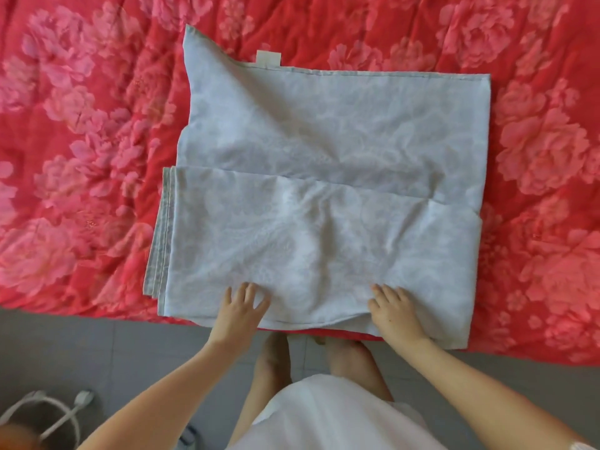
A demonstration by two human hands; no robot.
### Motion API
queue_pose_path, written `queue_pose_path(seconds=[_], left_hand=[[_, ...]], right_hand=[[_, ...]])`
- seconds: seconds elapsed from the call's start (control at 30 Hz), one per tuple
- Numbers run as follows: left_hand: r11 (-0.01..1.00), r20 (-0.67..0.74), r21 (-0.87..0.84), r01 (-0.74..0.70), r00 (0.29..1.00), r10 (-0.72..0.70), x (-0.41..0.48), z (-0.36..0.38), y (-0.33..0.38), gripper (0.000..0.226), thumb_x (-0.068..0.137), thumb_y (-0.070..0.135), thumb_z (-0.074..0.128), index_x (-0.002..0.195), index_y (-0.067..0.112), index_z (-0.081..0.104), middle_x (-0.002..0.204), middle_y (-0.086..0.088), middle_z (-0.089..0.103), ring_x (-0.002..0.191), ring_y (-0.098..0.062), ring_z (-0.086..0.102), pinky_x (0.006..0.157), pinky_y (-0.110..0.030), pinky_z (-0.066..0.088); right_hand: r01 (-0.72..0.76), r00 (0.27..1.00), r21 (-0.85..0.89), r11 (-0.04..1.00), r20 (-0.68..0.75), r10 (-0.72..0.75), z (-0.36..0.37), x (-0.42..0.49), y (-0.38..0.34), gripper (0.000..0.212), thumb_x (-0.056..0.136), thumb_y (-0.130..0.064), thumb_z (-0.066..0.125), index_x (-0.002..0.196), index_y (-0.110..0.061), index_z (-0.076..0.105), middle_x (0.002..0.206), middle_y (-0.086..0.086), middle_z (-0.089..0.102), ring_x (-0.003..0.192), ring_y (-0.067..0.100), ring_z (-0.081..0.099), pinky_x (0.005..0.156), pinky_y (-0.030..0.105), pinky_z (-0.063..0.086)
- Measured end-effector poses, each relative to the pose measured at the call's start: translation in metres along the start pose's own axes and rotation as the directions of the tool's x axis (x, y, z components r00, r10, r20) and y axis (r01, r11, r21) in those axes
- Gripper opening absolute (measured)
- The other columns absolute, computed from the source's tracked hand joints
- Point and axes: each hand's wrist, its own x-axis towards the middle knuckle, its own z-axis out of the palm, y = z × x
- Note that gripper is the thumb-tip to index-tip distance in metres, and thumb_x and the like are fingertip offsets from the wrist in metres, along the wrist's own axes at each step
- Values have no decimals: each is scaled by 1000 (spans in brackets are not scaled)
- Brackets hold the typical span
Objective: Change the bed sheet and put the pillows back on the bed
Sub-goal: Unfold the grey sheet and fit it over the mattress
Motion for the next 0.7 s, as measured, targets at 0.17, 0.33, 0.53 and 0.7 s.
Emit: queue_pose_path(seconds=[0.17,0.33,0.53,0.7], left_hand=[[991,-133,-135,10,991,-28,6,-17,-22,50,20,-4,81,63,14,65,63,-4,61,51,-26,60,48,-30,50],[905,-373,-392,166,870,-321,-3,-104,-74,22,58,-11,67,70,7,69,57,-9,64,48,-32,59,47,-28,39],[953,-575,-298,44,789,-216,-30,-260,-105,20,73,1,62,88,9,73,77,-12,70,68,-34,64,54,-28,28],[974,-565,-204,101,800,-202,-57,-375,-122,15,84,14,63,98,11,69,83,-15,67,77,-34,59,60,-32,32]], right_hand=[[-110,948,374,921,-239,210,-54,-15,15,7,79,-12,71,85,-10,69,76,10,69,70,33,66,56,35,49],[-96,835,583,807,-393,384,-128,-39,49,22,96,-16,51,108,-6,66,95,16,70,90,37,64,67,36,40],[65,664,702,710,-561,494,-233,-76,87,30,97,-21,44,77,-2,56,65,17,56,63,36,52,57,41,38],[197,578,739,644,-618,533,-301,-124,89,41,93,-27,56,61,-5,42,51,5,31,51,18,28,49,31,19]])
